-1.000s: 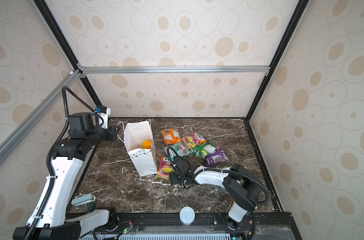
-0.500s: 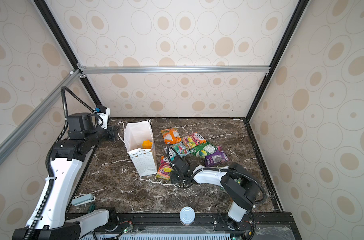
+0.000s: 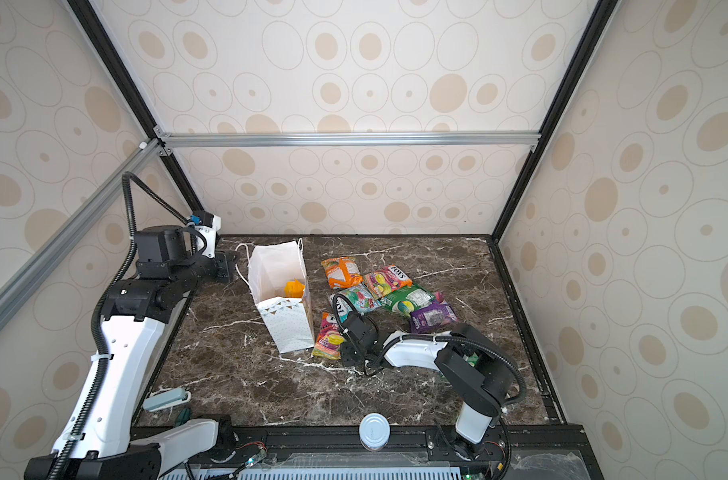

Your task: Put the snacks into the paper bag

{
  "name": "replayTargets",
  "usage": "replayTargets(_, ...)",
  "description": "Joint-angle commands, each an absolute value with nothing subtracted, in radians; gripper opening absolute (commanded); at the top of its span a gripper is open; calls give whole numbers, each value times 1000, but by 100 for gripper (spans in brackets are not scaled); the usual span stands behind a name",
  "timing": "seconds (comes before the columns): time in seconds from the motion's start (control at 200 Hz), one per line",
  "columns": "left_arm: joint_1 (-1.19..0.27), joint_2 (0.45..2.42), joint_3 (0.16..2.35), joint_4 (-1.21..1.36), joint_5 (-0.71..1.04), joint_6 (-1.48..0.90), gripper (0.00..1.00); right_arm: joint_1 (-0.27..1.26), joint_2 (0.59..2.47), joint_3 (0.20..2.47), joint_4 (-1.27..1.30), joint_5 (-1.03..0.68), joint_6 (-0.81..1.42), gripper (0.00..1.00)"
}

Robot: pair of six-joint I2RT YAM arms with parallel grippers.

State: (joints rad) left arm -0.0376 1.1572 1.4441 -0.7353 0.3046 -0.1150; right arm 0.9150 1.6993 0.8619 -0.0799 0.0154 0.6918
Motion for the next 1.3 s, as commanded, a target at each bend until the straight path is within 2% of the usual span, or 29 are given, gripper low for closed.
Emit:
replayTargets(0.0, -44, 1135, 1448, -723, 299, -96, 0, 914, 1710, 864, -89, 32, 706, 22)
replayTargets(0.235, -43, 1129, 1446, -720, 298, -96, 0, 913, 1687, 856, -107, 49, 710, 0)
replayTargets(1.29, -47, 1121, 1434, -718, 295, -97, 0, 913, 1449, 994, -419, 245, 530, 0)
